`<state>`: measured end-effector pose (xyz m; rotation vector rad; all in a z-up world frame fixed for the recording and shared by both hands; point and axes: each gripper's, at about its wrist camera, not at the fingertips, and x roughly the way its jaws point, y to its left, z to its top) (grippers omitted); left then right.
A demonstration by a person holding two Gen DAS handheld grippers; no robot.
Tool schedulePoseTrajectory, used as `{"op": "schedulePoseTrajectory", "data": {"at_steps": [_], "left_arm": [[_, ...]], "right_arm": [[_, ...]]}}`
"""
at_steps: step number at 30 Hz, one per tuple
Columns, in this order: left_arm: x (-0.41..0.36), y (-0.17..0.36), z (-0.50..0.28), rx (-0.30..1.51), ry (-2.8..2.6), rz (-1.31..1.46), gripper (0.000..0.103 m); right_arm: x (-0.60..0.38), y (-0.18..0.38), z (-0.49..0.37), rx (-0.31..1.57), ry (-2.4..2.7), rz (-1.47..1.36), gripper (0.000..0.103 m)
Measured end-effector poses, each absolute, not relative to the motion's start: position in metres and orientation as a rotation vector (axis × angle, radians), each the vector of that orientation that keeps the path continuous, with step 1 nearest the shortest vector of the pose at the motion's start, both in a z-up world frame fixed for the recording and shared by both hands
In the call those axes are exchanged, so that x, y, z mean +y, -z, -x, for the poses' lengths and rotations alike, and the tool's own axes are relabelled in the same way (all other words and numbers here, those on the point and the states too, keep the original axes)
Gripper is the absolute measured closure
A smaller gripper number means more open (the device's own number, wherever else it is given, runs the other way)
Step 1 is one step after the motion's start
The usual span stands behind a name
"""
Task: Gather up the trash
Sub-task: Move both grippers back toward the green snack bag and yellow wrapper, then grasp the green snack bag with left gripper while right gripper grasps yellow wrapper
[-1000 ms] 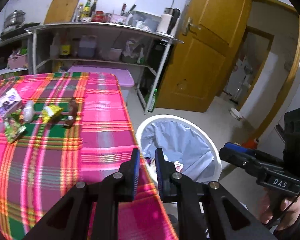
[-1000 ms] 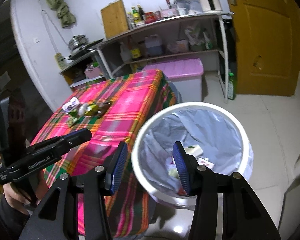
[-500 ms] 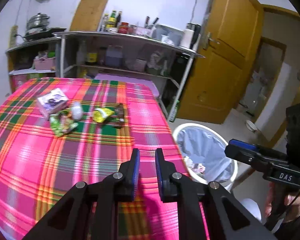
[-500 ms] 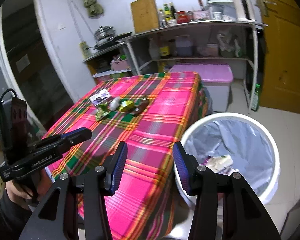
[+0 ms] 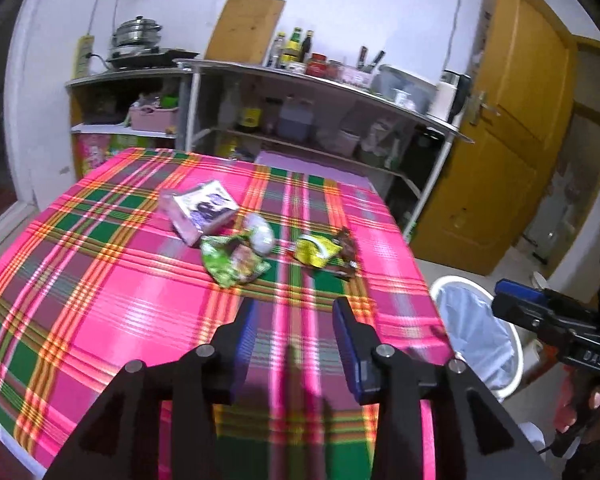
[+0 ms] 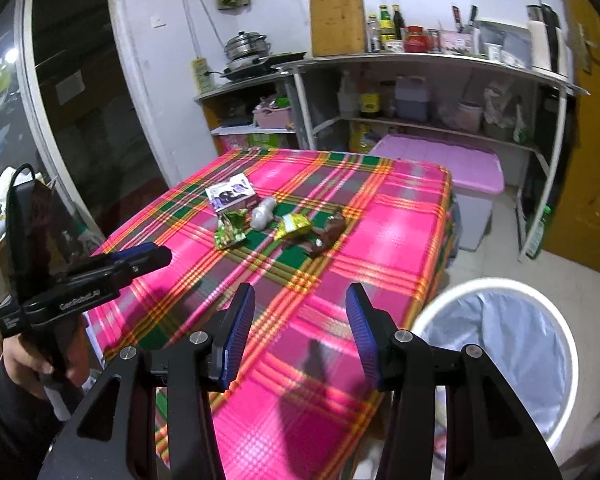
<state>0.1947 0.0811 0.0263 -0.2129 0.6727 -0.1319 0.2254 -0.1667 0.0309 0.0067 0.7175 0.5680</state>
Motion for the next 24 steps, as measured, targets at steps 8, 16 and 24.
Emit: {"op": "schedulePoseTrajectory", "data": {"at_steps": [8,16,24], "left_arm": [[0.103,-0.011,-0.240,0.698,0.073,0.255,0.058],[0.116,0.012,-0.285,0.755,0.031,0.294,0.057],[0.113,0.029,-0.316,0.797,0.003,0.289,0.056]], "right_arm": [[-0.142,-0.025,-0.256,0.727,-0.599,0.029,0.048],[-0.126,-0.015,-0.283,0.750,-0.608,0.046,0.048],[-0.110,-0.003,-0.309,0.769,-0.610,0.059,0.047]]}}
